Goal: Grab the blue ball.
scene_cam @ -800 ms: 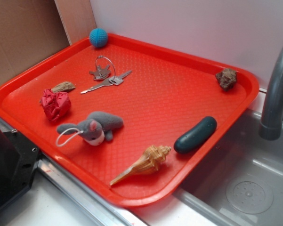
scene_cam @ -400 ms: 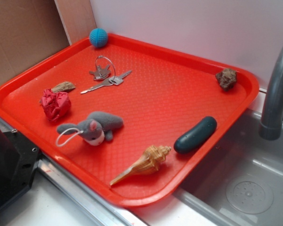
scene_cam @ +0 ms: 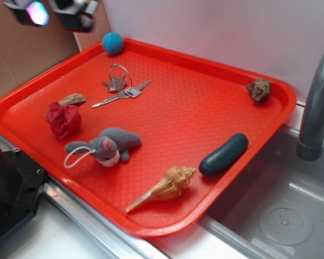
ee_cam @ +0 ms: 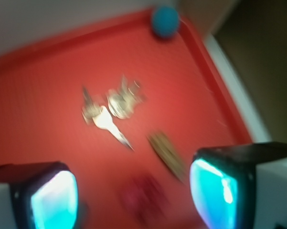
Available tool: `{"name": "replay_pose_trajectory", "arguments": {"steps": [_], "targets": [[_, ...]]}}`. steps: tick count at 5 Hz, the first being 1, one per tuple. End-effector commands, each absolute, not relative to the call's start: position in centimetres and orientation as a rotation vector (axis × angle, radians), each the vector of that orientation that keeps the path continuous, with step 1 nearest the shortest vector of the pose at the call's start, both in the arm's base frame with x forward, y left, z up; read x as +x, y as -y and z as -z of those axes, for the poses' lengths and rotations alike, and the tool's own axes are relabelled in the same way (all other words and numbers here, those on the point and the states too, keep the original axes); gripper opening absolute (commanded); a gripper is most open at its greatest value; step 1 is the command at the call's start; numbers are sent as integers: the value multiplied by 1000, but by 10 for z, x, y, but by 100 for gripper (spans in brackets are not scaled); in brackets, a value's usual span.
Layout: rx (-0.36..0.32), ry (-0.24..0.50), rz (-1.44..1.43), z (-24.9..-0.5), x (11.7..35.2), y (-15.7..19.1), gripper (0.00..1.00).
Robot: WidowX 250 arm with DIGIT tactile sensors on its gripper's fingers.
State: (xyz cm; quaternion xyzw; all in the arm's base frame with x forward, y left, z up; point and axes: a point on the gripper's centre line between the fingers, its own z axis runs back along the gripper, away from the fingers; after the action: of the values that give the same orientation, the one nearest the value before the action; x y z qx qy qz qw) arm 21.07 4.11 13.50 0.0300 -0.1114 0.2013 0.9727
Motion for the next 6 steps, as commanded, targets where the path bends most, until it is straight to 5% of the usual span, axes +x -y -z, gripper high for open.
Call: {"name": "replay_pose_trajectory", "arguments": {"steps": [1, 2, 4, 5, 6], "targets": [[-24, 381, -471, -99, 275, -84, 100], [76, 489, -687, -86, 294, -94, 100], [166, 590, -846, -90, 283, -118, 100], [183, 595, -850, -85, 301, -135, 100], [123, 561, -802, -80, 311, -155, 100]]}}
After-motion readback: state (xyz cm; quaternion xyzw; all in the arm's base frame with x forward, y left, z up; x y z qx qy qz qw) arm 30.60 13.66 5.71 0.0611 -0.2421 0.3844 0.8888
